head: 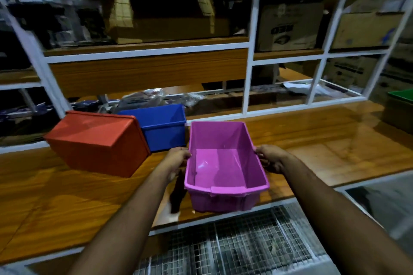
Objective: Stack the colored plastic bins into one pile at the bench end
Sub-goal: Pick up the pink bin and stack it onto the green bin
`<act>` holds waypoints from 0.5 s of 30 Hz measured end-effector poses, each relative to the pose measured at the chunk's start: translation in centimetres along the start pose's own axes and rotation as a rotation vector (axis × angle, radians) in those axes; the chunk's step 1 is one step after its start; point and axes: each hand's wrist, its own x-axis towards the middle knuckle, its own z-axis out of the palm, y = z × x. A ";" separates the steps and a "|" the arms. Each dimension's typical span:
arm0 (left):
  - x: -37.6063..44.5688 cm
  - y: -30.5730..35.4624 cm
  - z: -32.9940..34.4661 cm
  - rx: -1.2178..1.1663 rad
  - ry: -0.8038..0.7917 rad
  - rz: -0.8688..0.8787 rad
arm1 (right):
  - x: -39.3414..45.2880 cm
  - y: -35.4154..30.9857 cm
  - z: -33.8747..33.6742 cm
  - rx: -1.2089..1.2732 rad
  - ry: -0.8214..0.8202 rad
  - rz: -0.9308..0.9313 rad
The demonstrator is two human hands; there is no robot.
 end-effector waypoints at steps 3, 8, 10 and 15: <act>0.7 0.6 3.6 0.030 -0.120 0.010 | -2.2 1.4 -3.9 0.139 0.099 0.006; 0.4 2.2 13.2 0.065 -0.331 0.031 | -7.2 4.6 -13.7 0.286 0.281 -0.026; -0.4 2.9 18.2 0.064 -0.420 0.042 | -10.0 6.2 -17.9 0.352 0.359 -0.051; -3.9 4.6 32.3 0.087 -0.648 0.045 | -17.7 10.3 -29.5 0.508 0.476 -0.149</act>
